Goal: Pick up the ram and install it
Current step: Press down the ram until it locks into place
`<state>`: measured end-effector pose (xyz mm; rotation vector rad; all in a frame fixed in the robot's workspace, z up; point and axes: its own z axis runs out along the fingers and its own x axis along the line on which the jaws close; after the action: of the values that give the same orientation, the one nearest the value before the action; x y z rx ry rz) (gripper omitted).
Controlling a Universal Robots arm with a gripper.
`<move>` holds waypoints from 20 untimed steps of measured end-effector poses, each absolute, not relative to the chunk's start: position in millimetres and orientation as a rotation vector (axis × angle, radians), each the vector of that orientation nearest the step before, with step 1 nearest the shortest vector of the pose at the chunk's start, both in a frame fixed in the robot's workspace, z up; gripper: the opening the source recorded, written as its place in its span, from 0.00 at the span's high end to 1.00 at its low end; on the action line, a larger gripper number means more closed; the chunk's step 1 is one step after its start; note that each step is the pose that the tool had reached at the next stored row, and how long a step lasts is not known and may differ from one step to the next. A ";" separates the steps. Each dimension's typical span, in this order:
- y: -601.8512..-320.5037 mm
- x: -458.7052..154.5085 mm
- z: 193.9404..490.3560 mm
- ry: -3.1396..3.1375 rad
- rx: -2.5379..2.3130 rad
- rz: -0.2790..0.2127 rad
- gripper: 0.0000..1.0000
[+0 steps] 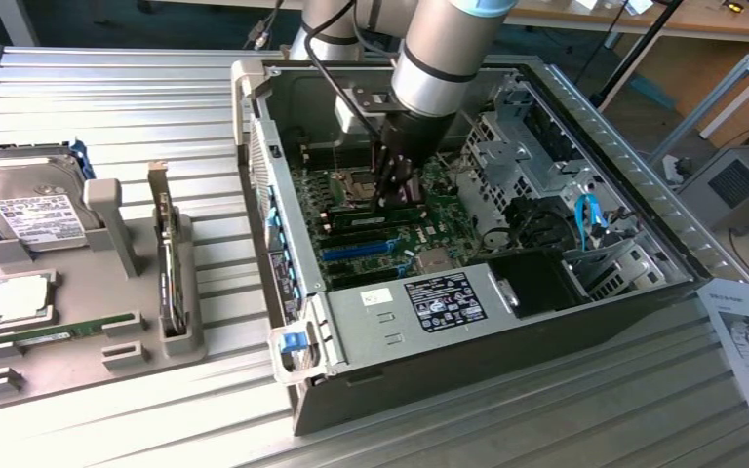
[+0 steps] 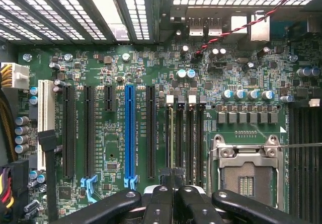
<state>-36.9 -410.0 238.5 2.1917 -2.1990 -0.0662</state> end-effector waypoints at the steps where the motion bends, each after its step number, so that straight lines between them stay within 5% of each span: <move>1: -410.0 -36.9 238.5 -2.199 2.192 -0.066 0.89; 20: -410.0 -36.9 233.3 -2.199 2.192 -0.066 0.89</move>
<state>-36.9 -410.0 233.3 2.1917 -2.1991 -0.0663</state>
